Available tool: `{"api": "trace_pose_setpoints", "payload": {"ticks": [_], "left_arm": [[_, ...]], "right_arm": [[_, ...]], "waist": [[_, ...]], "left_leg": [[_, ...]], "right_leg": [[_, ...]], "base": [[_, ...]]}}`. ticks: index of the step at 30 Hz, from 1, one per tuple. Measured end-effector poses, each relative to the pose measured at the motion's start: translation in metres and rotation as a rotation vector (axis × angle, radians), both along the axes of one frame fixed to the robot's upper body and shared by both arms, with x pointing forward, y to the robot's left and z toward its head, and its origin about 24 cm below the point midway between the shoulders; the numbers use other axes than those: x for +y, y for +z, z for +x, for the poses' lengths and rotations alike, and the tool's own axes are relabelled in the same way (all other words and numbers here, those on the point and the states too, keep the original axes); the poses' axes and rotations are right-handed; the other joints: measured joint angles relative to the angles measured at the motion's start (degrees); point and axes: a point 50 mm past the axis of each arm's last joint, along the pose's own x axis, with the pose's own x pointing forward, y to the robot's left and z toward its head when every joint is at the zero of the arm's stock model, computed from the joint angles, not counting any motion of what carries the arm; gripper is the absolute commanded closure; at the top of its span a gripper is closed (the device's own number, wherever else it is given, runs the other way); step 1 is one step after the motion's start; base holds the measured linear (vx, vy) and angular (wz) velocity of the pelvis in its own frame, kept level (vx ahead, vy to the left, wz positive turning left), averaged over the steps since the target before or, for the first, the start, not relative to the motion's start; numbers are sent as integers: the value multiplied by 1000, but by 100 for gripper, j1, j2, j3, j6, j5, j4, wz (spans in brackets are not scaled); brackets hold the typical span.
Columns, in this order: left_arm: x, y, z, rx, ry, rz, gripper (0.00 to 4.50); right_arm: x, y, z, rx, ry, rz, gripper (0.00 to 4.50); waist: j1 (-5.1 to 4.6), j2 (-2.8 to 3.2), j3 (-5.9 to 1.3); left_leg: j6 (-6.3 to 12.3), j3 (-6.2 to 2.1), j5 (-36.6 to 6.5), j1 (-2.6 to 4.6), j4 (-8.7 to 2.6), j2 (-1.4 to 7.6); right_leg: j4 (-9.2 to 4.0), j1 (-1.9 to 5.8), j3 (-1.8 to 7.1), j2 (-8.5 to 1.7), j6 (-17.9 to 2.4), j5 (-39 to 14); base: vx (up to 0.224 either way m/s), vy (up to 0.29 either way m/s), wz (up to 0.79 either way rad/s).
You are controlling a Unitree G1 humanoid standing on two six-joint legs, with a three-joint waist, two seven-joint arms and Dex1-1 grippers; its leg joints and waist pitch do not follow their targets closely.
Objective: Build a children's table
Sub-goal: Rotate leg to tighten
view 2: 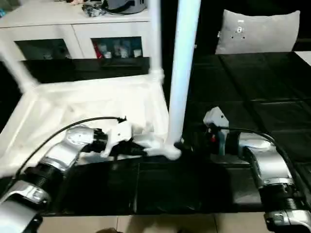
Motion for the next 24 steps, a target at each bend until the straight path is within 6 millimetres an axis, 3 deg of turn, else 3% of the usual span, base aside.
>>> {"api": "trace_pose_setpoints", "payload": {"ticks": [2,3,11,24], "left_arm": [[1,0,-3,8,-52,8,450],[2,0,-4,14,-72,10,450],[7,1,-8,32,-146,21,450],[9,1,-9,46,-162,19,450]], "right_arm": [[4,1,-4,25,76,21,46],[5,2,-5,32,100,26,73],[14,0,-11,66,233,26,147],[22,-4,-14,101,284,41,249]], "waist": [[14,-1,-1],[19,-1,-1],[30,-13,-1],[27,-17,-2]], "left_leg": [[0,1,0,1,1,0],[0,1,0,1,1,0],[-2,2,0,2,1,2],[-2,2,0,2,1,2]], "right_leg": [[2,0,1,0,-1,1],[3,0,1,0,-1,1],[6,1,0,-1,1,-1],[6,1,0,-1,5,-3]], "base": [[0,0,0],[0,0,0],[0,0,0],[0,0,0]]}}
